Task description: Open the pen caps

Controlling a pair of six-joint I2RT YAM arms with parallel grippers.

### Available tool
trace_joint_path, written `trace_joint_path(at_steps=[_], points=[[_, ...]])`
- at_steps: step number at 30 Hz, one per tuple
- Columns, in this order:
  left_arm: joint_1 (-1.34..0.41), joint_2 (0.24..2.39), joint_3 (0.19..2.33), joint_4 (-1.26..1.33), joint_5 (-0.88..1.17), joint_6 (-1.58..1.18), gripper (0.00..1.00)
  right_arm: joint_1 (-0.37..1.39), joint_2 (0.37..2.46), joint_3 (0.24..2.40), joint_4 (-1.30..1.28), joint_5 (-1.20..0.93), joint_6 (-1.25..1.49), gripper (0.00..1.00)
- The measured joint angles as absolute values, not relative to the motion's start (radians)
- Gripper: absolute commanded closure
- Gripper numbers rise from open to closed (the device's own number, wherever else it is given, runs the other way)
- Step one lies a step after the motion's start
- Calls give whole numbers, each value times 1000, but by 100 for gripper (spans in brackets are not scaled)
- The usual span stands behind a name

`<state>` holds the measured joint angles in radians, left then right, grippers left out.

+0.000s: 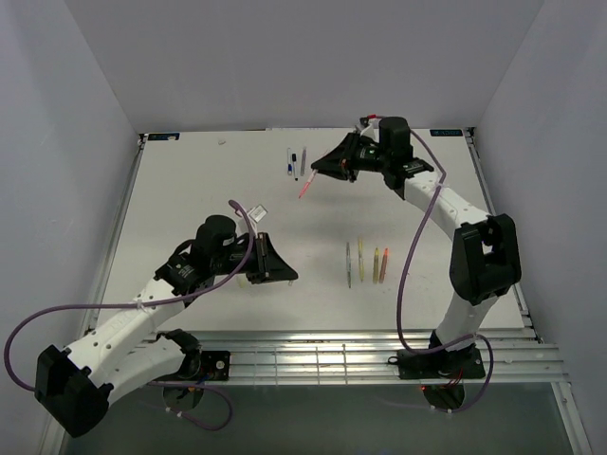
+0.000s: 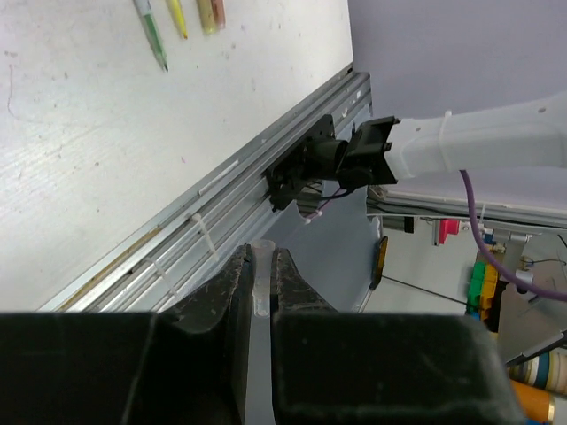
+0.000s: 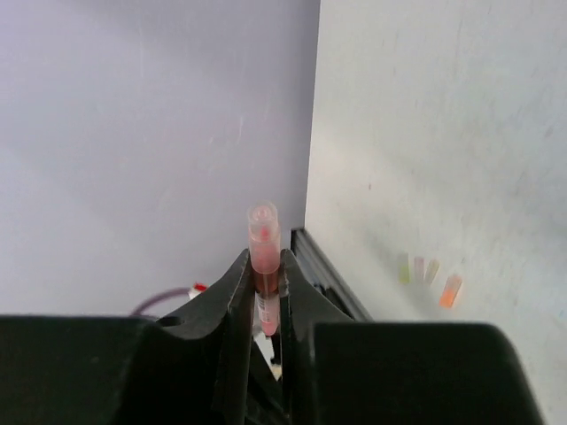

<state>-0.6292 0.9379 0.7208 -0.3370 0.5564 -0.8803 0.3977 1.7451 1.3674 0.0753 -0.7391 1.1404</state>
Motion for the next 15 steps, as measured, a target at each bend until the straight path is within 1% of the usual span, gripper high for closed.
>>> trace_joint_path(at_steps=[3,5,9,12,15], points=[[-633,898,686,-373,565,-887,100,344,1805,1471,71,-714,1126,92],[-633,876,682,-402,551,-892,100,335,1824,1510,25,-702,1089,92],[-633,867,691,-491,459,-890,100,347,1831,1552,-213,-656,896,92],[-633,926,731,-577,368,-878,100,358,1816,1520,-370,-598,747,92],[-633,980,772,-633,277,-865,100,374,1749,1377,-467,-533,636,92]])
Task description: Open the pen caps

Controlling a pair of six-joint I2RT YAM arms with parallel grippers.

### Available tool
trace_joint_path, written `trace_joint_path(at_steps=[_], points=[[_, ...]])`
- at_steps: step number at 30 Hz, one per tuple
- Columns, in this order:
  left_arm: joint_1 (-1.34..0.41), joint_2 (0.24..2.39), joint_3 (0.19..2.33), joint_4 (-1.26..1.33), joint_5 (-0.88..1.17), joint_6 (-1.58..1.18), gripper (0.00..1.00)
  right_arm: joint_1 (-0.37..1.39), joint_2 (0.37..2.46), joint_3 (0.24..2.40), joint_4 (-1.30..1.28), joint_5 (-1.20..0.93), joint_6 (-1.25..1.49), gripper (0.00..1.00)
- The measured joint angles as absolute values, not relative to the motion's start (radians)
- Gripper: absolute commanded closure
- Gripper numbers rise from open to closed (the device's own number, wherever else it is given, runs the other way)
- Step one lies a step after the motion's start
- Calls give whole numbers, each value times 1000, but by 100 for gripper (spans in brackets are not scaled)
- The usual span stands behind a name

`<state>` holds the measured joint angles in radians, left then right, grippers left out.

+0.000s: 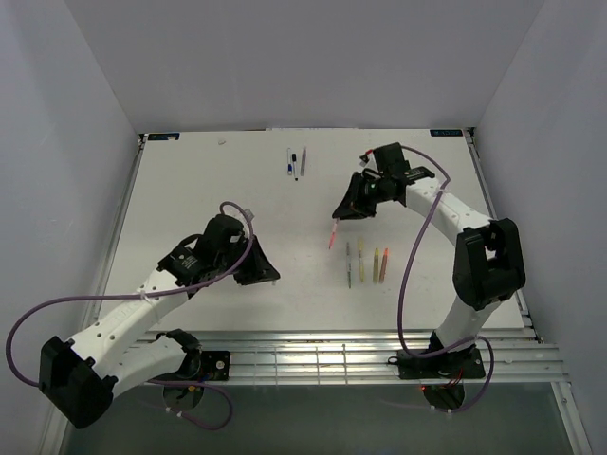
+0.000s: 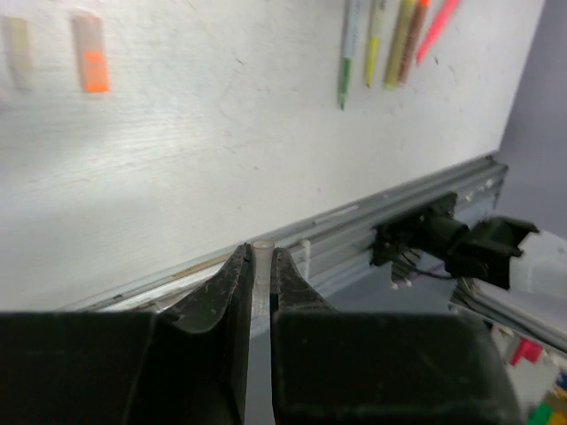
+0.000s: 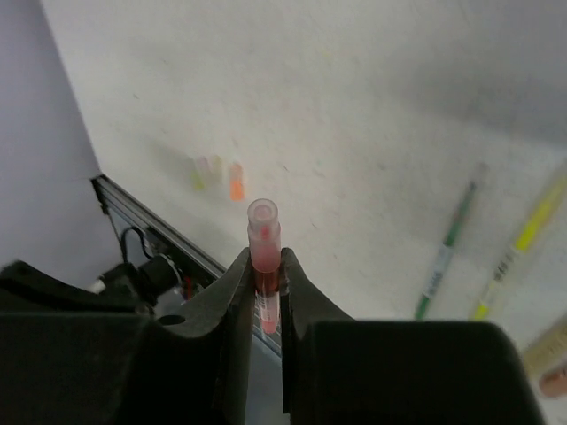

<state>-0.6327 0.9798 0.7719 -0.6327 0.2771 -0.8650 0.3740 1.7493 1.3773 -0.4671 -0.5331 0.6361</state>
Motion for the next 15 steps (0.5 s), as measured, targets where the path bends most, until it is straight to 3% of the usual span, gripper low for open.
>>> trace_joint_path(at_steps=[5,15], points=[[-632,1004,820,-727,80,-875,100,390,1620,1173,-595,-437,540,92],[-621,1149,831,-892,-186,-994,100,229,1503,1167,-804,-234,398,92]])
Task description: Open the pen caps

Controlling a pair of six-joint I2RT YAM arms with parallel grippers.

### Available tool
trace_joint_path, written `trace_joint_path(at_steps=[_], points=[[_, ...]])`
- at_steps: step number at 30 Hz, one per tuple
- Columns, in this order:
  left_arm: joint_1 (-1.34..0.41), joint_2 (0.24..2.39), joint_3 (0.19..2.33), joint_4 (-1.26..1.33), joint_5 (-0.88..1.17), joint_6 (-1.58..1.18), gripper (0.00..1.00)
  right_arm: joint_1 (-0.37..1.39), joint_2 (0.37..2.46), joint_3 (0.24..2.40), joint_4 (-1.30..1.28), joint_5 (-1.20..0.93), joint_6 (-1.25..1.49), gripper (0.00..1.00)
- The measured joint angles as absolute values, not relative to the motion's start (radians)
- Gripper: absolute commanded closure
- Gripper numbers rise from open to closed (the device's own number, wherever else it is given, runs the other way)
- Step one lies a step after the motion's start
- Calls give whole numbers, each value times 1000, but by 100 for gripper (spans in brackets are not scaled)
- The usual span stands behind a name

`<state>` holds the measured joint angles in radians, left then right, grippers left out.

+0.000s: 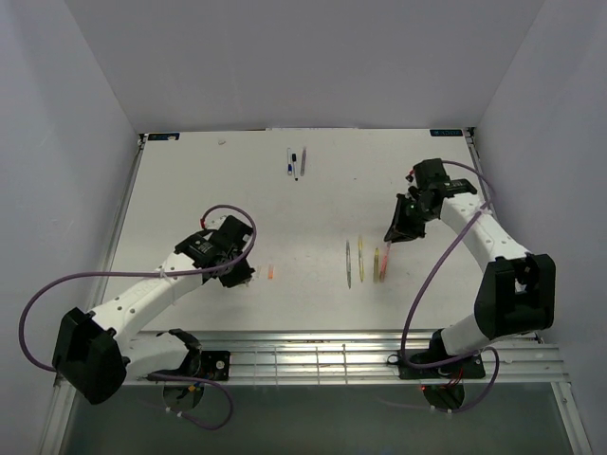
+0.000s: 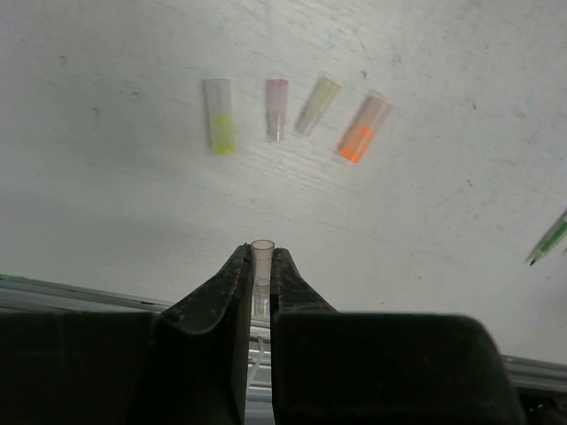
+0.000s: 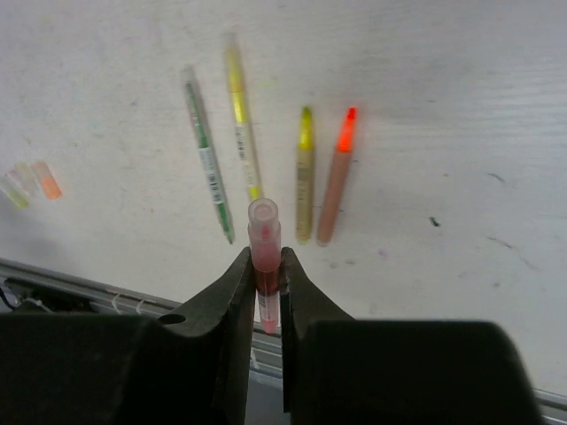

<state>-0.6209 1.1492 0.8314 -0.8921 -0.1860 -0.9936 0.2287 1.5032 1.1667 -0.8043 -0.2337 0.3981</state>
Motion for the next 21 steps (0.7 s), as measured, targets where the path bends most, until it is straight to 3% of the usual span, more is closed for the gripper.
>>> trace_joint_path(at_steps=[6,21], points=[[-566,1155,830,-941,-266,-1057,100,85,1446,1076,-837,-162,331,92],[-466,1254,651,-799,-244,-1091,100,85,1567,1013,-773,-152,280,92]])
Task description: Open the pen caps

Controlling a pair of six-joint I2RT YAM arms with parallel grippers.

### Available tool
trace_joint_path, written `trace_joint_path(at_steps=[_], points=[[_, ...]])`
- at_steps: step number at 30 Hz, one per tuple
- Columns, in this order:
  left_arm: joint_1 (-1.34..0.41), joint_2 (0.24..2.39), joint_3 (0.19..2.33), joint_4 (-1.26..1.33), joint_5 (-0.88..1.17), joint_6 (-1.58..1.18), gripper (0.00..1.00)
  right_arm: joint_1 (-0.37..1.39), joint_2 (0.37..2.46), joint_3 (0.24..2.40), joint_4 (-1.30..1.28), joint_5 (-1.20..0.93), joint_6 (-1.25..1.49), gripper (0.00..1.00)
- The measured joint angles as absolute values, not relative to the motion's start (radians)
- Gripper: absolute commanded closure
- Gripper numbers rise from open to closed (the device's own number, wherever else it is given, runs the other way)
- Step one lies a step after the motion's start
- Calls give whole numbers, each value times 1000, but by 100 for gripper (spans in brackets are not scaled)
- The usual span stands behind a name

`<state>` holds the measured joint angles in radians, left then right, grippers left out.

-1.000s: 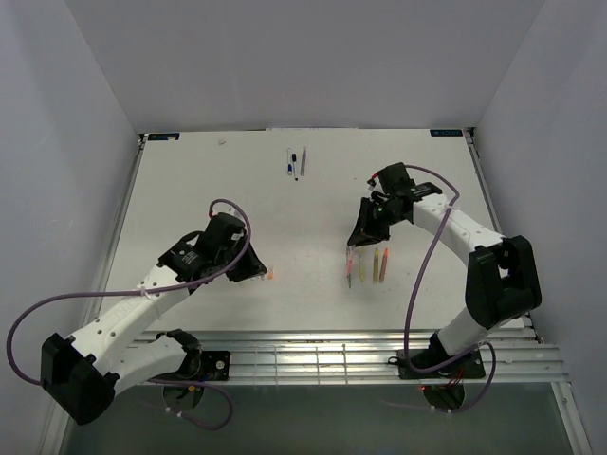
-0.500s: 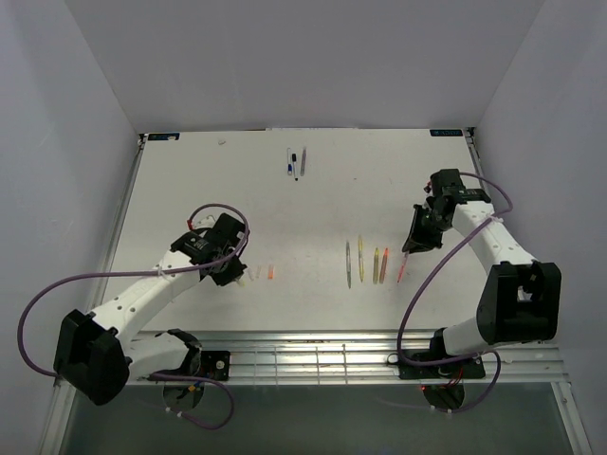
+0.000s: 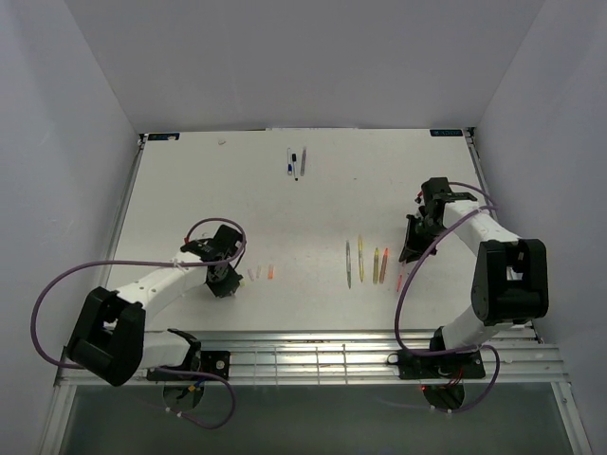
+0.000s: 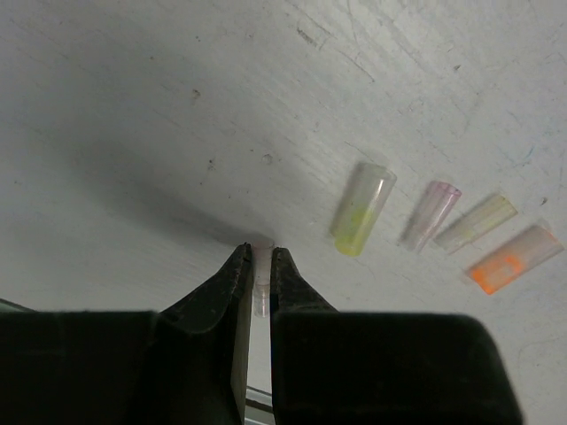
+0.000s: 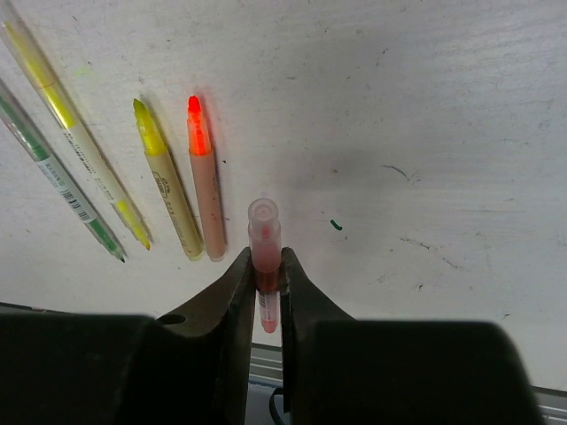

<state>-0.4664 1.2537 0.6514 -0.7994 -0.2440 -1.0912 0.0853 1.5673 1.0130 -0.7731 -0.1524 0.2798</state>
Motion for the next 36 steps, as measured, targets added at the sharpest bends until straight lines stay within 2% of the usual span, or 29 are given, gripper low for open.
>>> trace_joint_path(at_steps=[3,7,10,11,18,35,36], points=[[-466,1295,652,-762,-242,-1086,100,85,1581,1013,-763,-153,279,92],[-460,1337,671,-741,-242,-1076,91,85,1597,1013,-752,-157,278,90],[-454,1366,692,-731,-239,-1069,78,85,1609,1012,-746,-159,276,89],[-452,1372,698,-731,-239,-1066,71,85,1612,1011,-743,-159,276,88],[-442,1384,706,-716,-235,-1061,55,85,1633,1011,-729,-160,276,80],[-440,1380,705,-697,-220,-1066,43,85,1655,996,-702,-163,276,64],[-440,1379,705,-701,-220,-1066,43,85,1655,994,-701,-163,277,60]])
